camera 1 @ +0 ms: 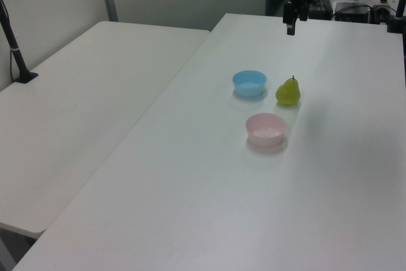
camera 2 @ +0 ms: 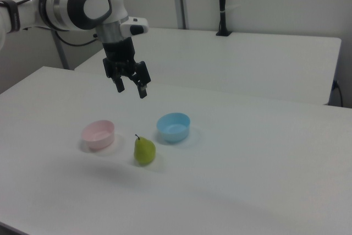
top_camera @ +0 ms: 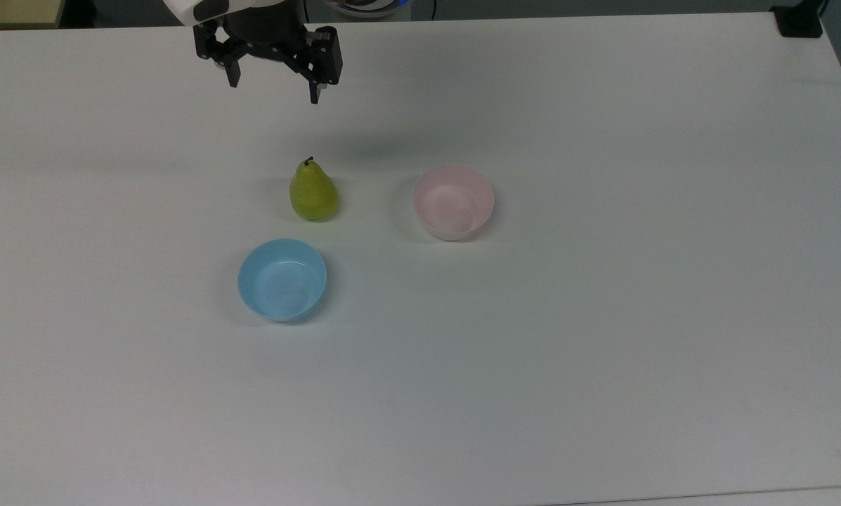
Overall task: Place the pear in the bowl
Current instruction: 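Move the open gripper toward the green pear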
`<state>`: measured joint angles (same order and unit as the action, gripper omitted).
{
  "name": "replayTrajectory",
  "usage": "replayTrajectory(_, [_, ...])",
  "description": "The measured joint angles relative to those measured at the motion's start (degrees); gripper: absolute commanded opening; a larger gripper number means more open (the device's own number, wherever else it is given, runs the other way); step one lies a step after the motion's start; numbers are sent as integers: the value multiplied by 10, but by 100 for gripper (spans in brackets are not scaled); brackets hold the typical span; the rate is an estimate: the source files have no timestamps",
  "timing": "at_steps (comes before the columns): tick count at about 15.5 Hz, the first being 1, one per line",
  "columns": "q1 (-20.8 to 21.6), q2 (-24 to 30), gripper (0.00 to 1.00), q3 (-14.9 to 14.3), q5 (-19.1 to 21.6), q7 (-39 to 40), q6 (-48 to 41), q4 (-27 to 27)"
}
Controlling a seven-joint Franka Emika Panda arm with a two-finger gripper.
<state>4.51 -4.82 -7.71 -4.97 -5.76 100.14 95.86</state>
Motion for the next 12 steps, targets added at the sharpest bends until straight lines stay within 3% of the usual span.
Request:
replayTrajectory(6, [0,7,100,-12,40,4,0,0])
replayTrajectory(12, [0,9,100,-14,42,6,-19,0])
